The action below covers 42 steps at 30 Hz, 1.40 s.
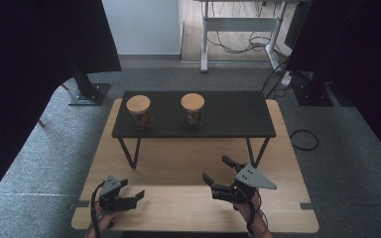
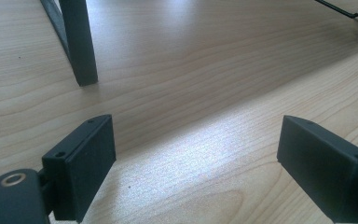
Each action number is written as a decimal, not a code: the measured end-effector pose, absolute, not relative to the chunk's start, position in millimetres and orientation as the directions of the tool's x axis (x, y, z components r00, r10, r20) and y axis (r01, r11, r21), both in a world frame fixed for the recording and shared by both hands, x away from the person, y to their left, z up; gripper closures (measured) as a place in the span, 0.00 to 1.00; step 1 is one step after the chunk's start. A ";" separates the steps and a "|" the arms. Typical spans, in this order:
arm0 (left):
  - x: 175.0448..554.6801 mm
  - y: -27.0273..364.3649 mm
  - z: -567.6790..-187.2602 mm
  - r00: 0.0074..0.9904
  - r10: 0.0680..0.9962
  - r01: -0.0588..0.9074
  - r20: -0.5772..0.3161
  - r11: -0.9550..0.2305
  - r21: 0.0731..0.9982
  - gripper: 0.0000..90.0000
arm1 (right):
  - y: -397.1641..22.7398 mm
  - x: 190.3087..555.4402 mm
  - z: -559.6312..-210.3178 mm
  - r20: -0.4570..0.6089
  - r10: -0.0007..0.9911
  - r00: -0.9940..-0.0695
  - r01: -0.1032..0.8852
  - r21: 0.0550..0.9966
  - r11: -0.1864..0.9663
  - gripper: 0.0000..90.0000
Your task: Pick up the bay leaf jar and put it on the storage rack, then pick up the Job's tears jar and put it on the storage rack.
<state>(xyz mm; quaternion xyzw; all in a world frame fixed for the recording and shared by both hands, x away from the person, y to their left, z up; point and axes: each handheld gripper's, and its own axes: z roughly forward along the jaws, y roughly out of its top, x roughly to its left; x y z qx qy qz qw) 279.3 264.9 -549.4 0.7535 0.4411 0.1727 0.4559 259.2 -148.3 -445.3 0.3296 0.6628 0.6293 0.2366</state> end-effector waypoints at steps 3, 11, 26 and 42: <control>279.2 264.6 -549.4 0.552 0.822 0.507 -0.141 -0.197 0.839 0.12 | -151.6 252.9 -453.2 0.102 0.739 -0.666 0.150 0.989 -0.001 0.14; 278.8 263.8 -549.3 0.552 0.823 0.504 -0.133 -0.202 0.840 0.12 | -155.5 241.3 -476.6 0.091 0.756 -0.648 0.201 0.978 0.054 0.14; 278.4 263.4 -549.3 0.554 0.823 0.502 -0.127 -0.209 0.840 0.12 | -150.0 233.9 -509.0 0.108 0.759 -0.643 0.282 0.954 0.103 0.13; 278.4 263.2 -549.3 0.556 0.821 0.502 -0.127 -0.211 0.839 0.12 | -177.2 232.9 -503.0 0.128 0.694 -0.709 0.260 0.962 0.088 0.12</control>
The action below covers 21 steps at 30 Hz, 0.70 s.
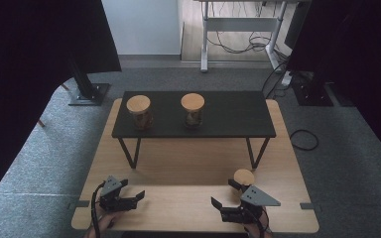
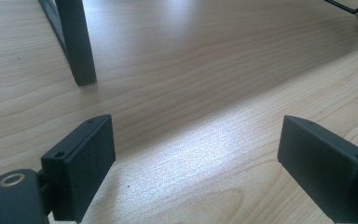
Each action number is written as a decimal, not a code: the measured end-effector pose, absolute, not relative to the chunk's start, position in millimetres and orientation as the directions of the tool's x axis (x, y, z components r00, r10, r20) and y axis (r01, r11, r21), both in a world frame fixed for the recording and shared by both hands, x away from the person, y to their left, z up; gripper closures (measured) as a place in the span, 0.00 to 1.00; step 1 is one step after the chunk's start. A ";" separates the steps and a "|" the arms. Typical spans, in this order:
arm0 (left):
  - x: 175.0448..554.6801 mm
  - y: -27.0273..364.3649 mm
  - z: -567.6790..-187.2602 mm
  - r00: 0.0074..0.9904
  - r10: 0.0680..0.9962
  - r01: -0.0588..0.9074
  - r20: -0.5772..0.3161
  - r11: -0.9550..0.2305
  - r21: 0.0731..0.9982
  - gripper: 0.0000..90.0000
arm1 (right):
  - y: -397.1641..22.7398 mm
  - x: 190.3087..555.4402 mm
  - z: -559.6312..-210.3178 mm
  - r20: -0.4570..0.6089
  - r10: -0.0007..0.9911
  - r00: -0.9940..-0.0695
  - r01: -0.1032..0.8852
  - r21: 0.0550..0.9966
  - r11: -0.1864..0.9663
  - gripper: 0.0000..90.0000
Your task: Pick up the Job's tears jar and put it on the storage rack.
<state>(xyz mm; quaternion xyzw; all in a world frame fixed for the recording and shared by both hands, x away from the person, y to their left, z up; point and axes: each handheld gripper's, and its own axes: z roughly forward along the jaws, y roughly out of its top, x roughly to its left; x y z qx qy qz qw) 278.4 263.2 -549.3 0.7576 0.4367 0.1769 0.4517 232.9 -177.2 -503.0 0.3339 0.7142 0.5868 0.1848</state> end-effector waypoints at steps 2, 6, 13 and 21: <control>278.3 263.1 -549.3 0.557 0.821 0.501 -0.125 -0.212 0.839 0.12 | -183.7 233.0 -504.9 0.129 0.682 -0.719 0.261 0.961 0.093 0.12; 278.1 263.0 -549.3 0.559 0.820 0.501 -0.123 -0.215 0.839 0.12 | -194.7 231.6 -506.1 0.124 0.665 -0.737 0.259 0.960 0.108 0.12; 278.0 262.4 -549.3 0.561 0.819 0.499 -0.117 -0.222 0.838 0.12 | -213.1 229.1 -507.6 0.105 0.668 -0.736 0.272 0.950 0.150 0.12; 277.9 262.4 -549.3 0.562 0.819 0.499 -0.118 -0.221 0.838 0.12 | -235.0 229.6 -510.4 0.113 0.708 -0.697 0.295 0.945 0.140 0.13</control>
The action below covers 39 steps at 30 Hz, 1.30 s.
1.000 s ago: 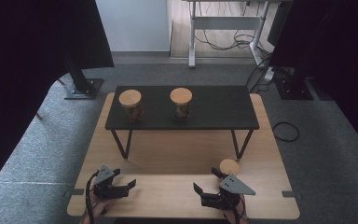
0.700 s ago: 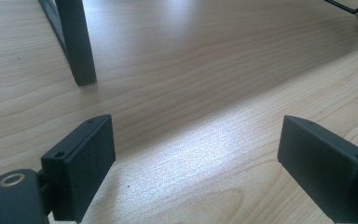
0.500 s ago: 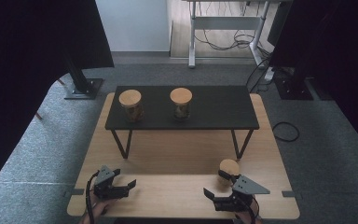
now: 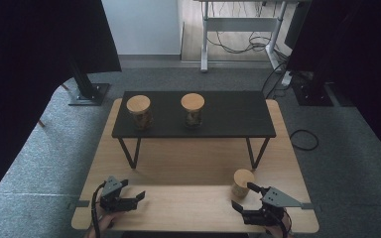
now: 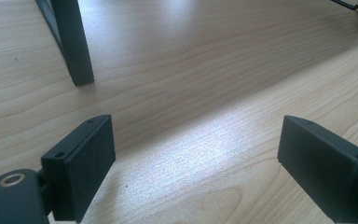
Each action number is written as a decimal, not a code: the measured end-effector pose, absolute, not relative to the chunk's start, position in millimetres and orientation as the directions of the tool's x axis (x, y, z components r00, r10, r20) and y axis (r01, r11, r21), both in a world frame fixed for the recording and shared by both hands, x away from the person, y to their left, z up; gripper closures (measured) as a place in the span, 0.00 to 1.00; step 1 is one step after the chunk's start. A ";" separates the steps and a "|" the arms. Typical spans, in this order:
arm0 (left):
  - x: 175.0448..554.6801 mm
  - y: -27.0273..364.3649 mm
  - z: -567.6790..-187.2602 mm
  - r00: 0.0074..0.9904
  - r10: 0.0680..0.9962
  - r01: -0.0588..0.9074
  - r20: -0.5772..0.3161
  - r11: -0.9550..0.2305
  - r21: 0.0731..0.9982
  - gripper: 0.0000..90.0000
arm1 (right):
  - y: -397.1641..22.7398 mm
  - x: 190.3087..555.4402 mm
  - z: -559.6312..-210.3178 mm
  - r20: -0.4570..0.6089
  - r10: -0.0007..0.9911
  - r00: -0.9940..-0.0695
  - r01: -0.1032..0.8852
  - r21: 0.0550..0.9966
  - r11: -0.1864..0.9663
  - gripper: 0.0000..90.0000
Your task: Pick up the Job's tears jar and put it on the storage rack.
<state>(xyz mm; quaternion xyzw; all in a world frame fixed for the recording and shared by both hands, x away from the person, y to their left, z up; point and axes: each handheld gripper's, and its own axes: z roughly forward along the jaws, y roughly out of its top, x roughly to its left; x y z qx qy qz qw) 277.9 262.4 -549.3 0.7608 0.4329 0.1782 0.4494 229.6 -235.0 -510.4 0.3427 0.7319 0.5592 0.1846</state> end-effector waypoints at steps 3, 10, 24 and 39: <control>277.9 262.6 -549.3 0.561 0.819 0.500 -0.119 -0.221 0.837 0.12 | -241.1 228.7 -511.4 0.115 0.718 -0.687 0.301 0.944 0.137 0.13; 277.7 262.4 -549.3 0.561 0.820 0.500 -0.116 -0.224 0.837 0.12 | -254.0 229.4 -516.0 0.104 0.749 -0.654 0.322 0.935 0.152 0.12; 277.8 261.7 -549.3 0.562 0.820 0.500 -0.110 -0.231 0.834 0.12 | -270.5 238.9 -529.4 0.117 0.778 -0.617 0.369 0.916 0.155 0.14; 277.3 261.4 -549.3 0.561 0.821 0.503 -0.106 -0.237 0.831 0.11 | -266.2 257.5 -539.6 0.099 0.788 -0.607 0.404 0.893 0.199 0.14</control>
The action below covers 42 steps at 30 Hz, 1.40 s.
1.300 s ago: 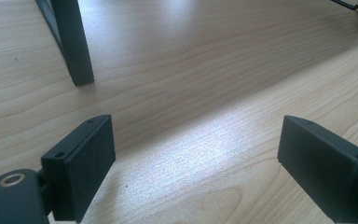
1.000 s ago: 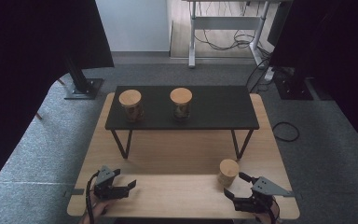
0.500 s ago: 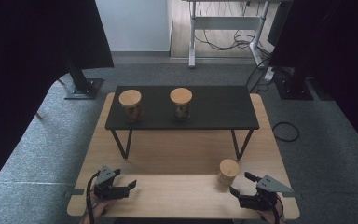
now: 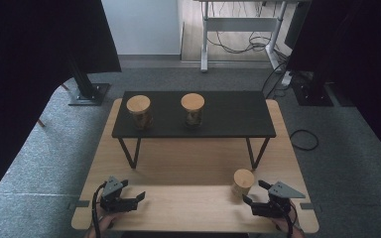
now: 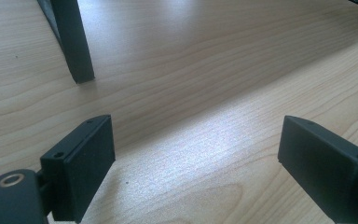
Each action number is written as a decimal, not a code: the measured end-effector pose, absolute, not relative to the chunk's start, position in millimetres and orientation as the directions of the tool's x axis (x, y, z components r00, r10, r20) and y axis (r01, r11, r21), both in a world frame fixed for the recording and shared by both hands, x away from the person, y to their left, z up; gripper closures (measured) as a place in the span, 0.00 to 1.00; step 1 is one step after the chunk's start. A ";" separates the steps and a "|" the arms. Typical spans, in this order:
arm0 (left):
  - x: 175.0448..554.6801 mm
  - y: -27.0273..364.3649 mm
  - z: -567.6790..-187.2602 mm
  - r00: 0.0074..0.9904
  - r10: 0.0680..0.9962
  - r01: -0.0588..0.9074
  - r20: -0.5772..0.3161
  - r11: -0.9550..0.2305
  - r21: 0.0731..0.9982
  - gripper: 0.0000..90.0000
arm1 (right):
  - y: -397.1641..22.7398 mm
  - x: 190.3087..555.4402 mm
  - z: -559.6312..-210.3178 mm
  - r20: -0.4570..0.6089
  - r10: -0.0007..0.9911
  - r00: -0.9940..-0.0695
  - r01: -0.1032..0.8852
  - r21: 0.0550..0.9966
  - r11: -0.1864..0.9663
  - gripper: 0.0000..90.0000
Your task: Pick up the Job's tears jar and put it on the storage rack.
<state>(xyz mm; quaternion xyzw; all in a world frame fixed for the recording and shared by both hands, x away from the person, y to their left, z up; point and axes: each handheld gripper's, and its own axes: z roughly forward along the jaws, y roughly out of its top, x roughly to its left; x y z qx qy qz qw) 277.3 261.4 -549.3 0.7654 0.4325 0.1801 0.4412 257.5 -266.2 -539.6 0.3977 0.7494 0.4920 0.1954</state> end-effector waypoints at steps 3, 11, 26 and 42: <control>277.2 261.2 -549.4 0.561 0.821 0.503 -0.105 -0.237 0.831 0.11 | -264.2 261.6 -541.9 0.096 0.789 -0.607 0.407 0.890 0.205 0.14; 277.2 261.2 -549.4 0.562 0.821 0.502 -0.105 -0.238 0.831 0.11 | -252.4 273.5 -547.9 0.058 0.790 -0.611 0.405 0.880 0.249 0.13; 276.9 260.8 -549.3 0.567 0.818 0.499 -0.102 -0.242 0.832 0.11 | -237.2 288.9 -553.3 0.037 0.791 -0.611 0.423 0.860 0.287 0.14; 277.0 260.5 -549.4 0.569 0.817 0.499 -0.099 -0.246 0.831 0.11 | -224.6 297.5 -550.3 0.015 0.814 -0.580 0.412 0.868 0.278 0.27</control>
